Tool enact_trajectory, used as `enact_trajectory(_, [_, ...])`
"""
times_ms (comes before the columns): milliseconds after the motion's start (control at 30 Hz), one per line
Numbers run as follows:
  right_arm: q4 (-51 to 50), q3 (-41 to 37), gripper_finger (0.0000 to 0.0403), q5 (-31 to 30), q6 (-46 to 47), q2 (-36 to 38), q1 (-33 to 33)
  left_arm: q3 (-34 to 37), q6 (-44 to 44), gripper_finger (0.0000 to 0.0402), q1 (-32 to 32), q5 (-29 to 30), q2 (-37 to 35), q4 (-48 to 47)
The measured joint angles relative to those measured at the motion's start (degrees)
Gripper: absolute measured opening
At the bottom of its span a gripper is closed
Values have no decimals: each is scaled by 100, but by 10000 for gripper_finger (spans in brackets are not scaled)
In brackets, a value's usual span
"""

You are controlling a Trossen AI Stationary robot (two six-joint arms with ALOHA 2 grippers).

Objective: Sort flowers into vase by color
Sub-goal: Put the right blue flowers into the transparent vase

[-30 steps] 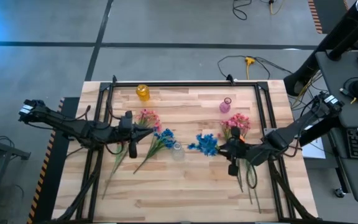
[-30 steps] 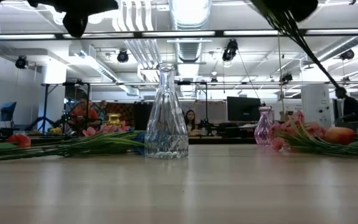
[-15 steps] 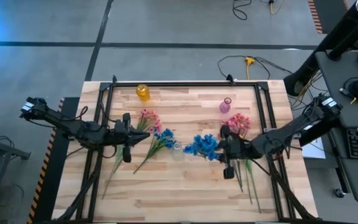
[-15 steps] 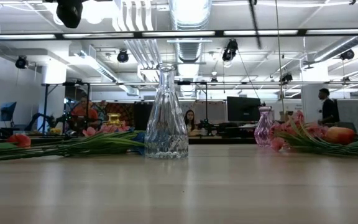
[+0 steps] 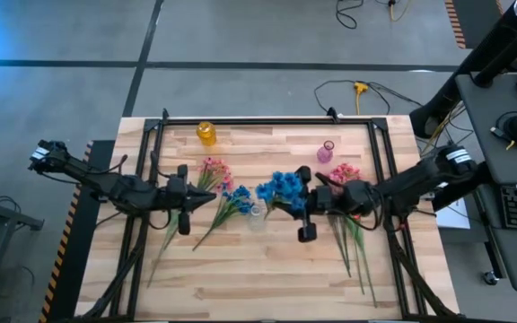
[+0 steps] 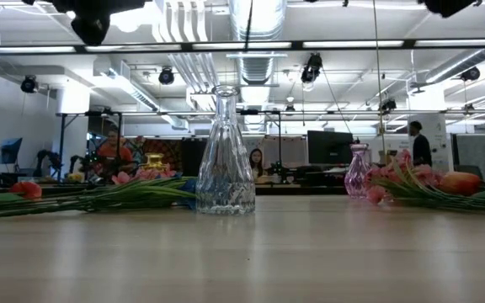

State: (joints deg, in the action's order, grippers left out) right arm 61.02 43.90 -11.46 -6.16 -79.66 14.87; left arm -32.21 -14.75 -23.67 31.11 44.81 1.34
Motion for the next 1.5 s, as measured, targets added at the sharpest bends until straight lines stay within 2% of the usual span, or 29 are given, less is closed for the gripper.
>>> enact_trajectory(200, [884, 0, 28, 9, 13, -458, -196, 0, -630, 0, 5, 472, -60, -815])
enact_trajectory(300, [917, 14, 28, 1, 71, -580, -287, 0, -1036, 0, 5, 702, -74, -1150])
enact_trajectory(433, [918, 28, 28, -7, 280, -669, -394, 0, -1374, 0, 10, 721, -80, -1458])
enact_trajectory(967, [813, 31, 28, -19, -122, -822, -419, 0, -1352, 0, 16, 752, -93, -1554])
enact_trajectory(1500, [596, 35, 28, -184, -28, -1042, -458, 0, -1291, 0, 16, 1037, -93, -1554])
